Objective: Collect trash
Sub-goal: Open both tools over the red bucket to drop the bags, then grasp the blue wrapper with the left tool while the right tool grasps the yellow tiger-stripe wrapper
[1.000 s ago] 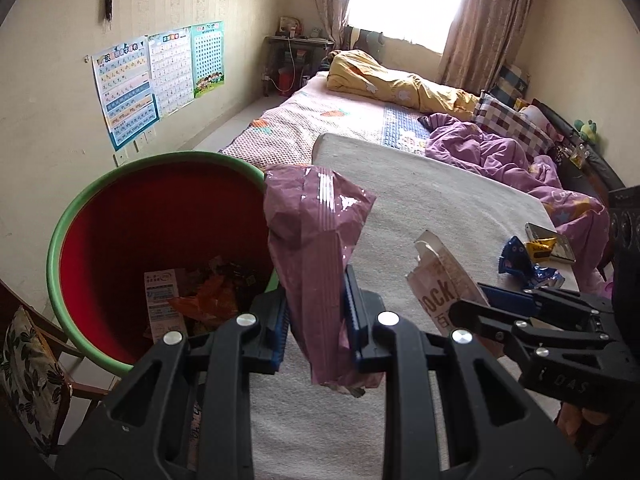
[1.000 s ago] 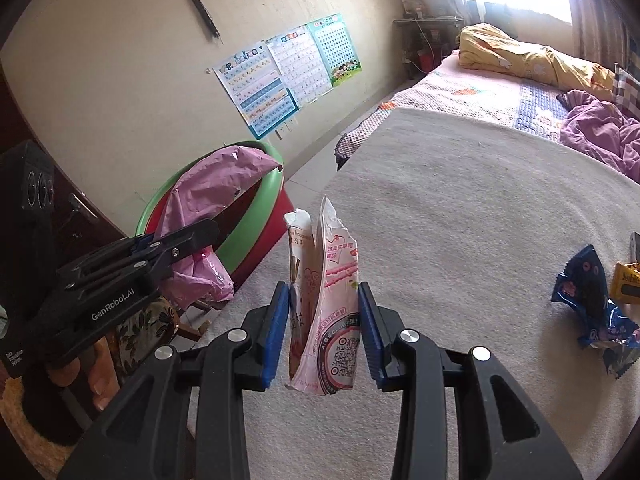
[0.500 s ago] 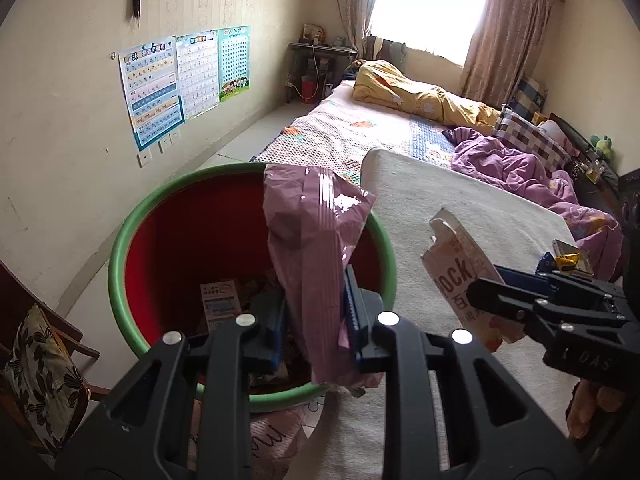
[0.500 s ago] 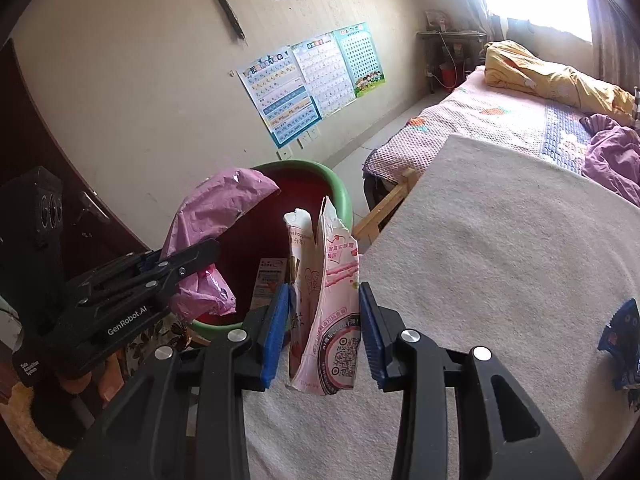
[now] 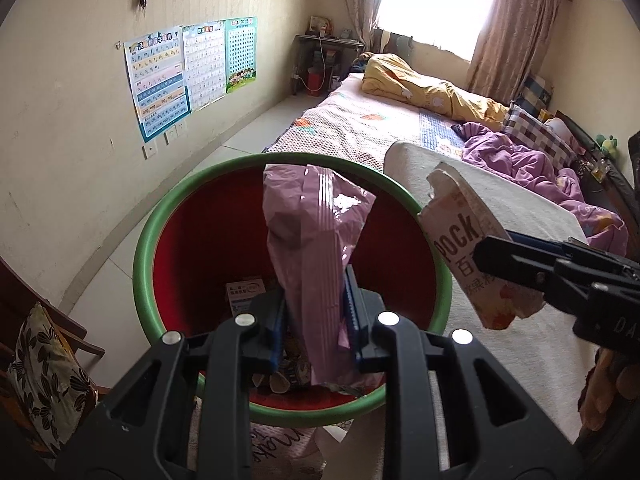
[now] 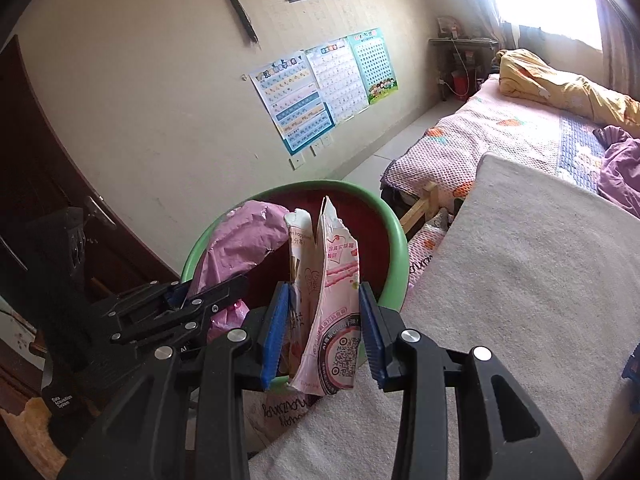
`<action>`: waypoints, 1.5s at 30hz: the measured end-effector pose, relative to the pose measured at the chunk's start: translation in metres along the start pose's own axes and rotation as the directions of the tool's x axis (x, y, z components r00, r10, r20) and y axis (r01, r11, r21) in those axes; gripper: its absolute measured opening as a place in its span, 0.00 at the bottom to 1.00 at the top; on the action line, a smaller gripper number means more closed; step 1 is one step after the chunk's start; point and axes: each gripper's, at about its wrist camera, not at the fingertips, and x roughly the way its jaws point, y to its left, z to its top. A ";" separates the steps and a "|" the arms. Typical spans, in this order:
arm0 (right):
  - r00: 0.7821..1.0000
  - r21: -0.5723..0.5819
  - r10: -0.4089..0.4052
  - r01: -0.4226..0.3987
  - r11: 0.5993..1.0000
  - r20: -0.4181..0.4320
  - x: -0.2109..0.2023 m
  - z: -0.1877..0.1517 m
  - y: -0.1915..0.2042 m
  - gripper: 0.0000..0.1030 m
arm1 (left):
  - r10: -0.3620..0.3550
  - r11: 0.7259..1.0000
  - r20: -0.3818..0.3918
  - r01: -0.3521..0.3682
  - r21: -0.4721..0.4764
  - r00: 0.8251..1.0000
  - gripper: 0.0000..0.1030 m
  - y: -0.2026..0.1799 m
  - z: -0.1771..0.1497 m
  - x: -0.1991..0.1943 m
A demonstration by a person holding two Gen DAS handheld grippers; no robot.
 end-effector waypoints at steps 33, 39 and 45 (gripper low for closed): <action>0.999 0.067 -0.016 0.013 0.998 0.042 -0.006 0.002 -0.015 0.53 | 0.021 0.999 0.011 -0.021 -0.041 1.000 0.55 0.007 0.001 0.005; 0.985 0.101 -0.163 0.156 0.983 0.060 -0.045 -0.026 -0.060 0.53 | -0.020 1.000 0.057 0.020 -0.013 0.998 0.55 -0.026 0.007 -0.003; 0.915 0.230 -0.401 0.381 0.896 0.047 -0.107 -0.067 -0.147 0.53 | -0.080 0.996 0.045 0.077 0.053 0.996 0.55 -0.080 0.007 0.000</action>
